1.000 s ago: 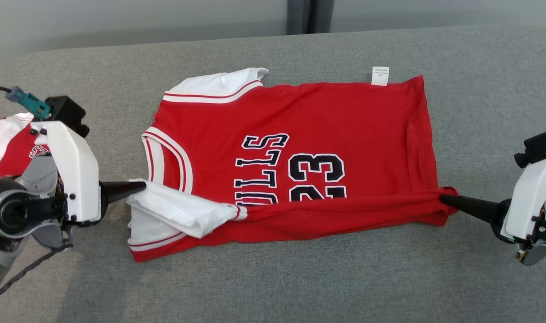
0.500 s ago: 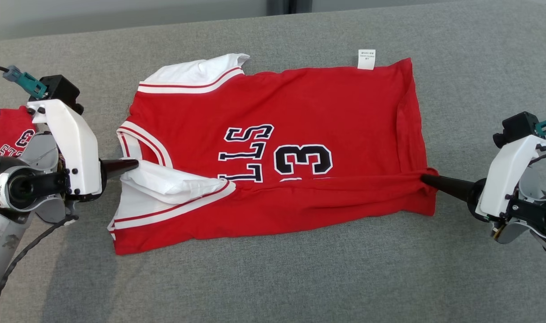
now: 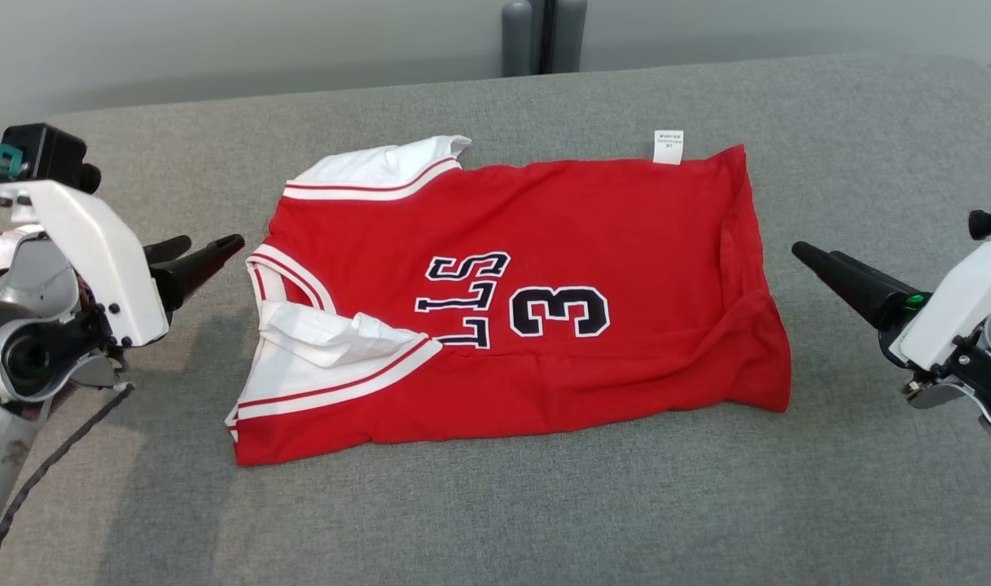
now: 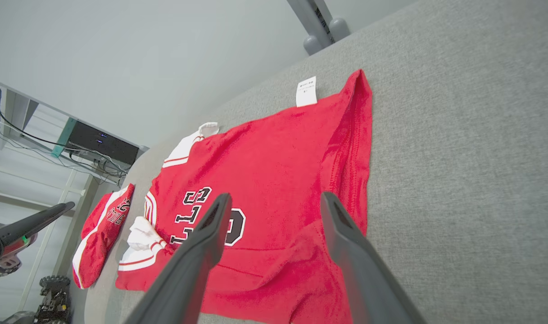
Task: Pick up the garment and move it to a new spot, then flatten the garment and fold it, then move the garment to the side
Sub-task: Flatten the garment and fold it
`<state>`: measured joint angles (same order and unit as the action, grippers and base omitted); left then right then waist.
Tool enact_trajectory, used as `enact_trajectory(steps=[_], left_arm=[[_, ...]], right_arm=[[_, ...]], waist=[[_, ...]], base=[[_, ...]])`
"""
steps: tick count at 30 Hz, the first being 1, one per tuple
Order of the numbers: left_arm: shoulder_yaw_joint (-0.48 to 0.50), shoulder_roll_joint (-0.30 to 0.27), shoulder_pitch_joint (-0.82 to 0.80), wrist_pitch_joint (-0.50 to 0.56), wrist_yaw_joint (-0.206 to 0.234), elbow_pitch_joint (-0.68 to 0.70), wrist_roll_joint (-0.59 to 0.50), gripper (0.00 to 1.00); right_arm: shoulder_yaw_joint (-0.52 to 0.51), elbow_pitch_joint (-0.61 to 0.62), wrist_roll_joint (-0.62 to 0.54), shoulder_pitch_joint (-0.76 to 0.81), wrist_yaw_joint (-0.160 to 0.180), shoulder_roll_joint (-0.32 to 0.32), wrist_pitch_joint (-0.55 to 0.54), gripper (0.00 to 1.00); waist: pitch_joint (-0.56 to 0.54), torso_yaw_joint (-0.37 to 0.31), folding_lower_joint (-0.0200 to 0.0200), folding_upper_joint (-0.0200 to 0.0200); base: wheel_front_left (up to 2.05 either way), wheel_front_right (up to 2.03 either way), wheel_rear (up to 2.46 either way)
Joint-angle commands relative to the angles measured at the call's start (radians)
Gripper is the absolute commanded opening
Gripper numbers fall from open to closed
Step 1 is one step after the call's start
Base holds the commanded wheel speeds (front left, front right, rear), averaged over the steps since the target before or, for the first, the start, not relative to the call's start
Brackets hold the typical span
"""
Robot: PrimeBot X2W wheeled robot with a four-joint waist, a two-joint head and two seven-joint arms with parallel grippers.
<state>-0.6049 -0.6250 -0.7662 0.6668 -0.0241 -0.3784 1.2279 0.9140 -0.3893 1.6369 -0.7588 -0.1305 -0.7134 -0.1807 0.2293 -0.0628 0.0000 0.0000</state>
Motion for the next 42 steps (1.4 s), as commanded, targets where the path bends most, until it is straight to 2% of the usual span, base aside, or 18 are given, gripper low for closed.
enact_trajectory(steps=[1, 5, 8, 9, 11, 15, 20, 23, 29, 35, 42], left_arm=[[0.014, -0.01, 0.041, -0.065, 0.01, 0.006, -0.026, 1.0], [0.026, -0.019, 0.131, -0.246, 0.046, 0.039, -0.106, 1.0], [0.044, -0.002, 0.216, -0.388, 0.075, 0.075, -0.141, 1.0], [0.044, -0.002, 0.216, -0.388, 0.075, 0.075, -0.141, 1.0], [0.054, 0.0, 0.268, -0.475, 0.096, 0.11, -0.165, 1.0], [0.07, 0.013, 0.378, -0.64, 0.167, 0.201, -0.229, 1.0], [0.07, 0.045, 0.505, -0.77, 0.249, 0.291, -0.275, 1.0], [0.048, 0.063, 0.555, -0.791, 0.29, 0.303, -0.297, 1.0], [0.01, 0.09, 0.583, -0.746, 0.322, 0.27, -0.285, 1.0], [-0.04, 0.105, 0.541, -0.635, 0.306, 0.202, -0.263, 1.0], [-0.068, 0.131, 0.498, -0.588, 0.279, 0.106, -0.256, 1.0]], right_arm=[[-0.02, 0.011, -0.006, 0.038, 0.0, -0.007, 0.065, 1.0], [-0.048, 0.033, -0.067, 0.101, 0.0, -0.023, 0.24, 1.0], [-0.057, 0.03, -0.109, 0.166, 0.0, -0.027, 0.359, 1.0], [-0.057, 0.03, -0.109, 0.166, 0.0, -0.027, 0.359, 1.0], [-0.067, 0.03, -0.122, 0.201, 0.0, -0.017, 0.402, 1.0], [-0.117, 0.005, -0.193, 0.263, 0.0, 0.007, 0.443, 1.0], [-0.303, -0.063, -0.39, 0.341, 0.0, 0.107, 0.446, 1.0], [-0.37, -0.091, -0.515, 0.405, 0.0, 0.159, 0.446, 1.0], [-0.349, -0.146, -0.63, 0.446, 0.0, 0.225, 0.348, 1.0], [-0.368, -0.196, -0.696, 0.422, 0.0, 0.283, 0.208, 1.0], [-0.403, -0.221, -0.745, 0.406, 0.0, 0.339, 0.139, 1.0]], waist=[[-0.029, 0.008, 0.0, 0.0], [-0.067, 0.022, 0.0, 0.0], [-0.091, 0.031, 0.0, 0.0], [-0.091, 0.031, 0.0, 0.0], [-0.105, 0.034, 0.0, 0.0], [-0.121, 0.036, 0.0, 0.0], [-0.126, 0.034, 0.0, 0.0], [-0.126, 0.038, 0.0, 0.0], [-0.116, 0.039, 0.0, 0.0], [-0.104, 0.043, 0.0, 0.0], [-0.093, 0.042, 0.0, 0.0]], base=[[0.0, 0.0, 0.0], [0.0, 0.0, 0.0], [0.0, 0.0, 0.0], [0.0, 0.0, 0.0], [0.0, 0.0, 0.0], [0.0, 0.0, 0.0], [0.0, 0.0, 0.0], [0.0, 0.0, 0.0], [0.0, 0.0, 0.0], [0.0, 0.0, 0.0], [0.0, 0.0, 0.0]])
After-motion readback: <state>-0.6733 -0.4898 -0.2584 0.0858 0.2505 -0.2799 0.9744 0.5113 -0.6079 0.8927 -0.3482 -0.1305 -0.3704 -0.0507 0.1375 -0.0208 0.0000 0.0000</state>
